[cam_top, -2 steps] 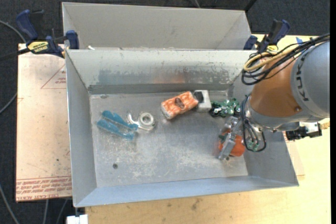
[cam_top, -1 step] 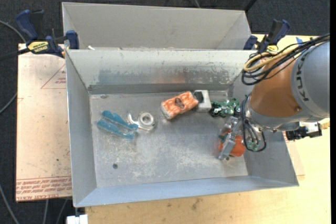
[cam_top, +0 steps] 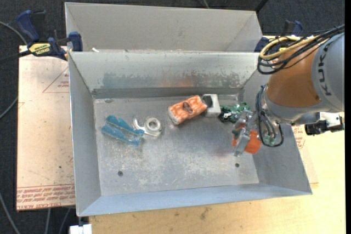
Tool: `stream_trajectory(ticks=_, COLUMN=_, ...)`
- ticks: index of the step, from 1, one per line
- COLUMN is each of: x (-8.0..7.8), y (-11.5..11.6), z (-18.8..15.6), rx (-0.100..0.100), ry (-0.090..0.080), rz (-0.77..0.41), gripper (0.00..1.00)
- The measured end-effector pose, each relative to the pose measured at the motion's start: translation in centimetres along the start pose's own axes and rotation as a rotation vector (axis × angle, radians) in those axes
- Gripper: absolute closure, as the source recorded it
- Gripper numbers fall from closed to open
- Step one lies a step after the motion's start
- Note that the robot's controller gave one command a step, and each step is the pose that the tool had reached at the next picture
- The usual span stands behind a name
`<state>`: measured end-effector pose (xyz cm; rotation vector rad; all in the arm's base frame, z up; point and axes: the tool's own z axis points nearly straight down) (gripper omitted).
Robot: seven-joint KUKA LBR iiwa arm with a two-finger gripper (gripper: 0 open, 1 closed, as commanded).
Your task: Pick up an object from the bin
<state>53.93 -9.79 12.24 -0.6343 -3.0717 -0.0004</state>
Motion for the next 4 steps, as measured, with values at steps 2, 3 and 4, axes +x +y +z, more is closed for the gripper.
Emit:
stream_trajectory(ticks=2, x=2.4, y=3.6, z=-3.5, rx=-0.003, ry=-0.002, rz=-0.066, gripper=1.0)
stream_trajectory(ticks=3, x=-1.1, y=4.7, z=-6.3, rx=0.0, ry=-0.007, rz=-0.06, gripper=1.0)
stream_trajectory(ticks=4, x=0.1, y=8.0, z=-10.7, rx=-0.001, ry=-0.006, rz=-0.035, gripper=1.0)
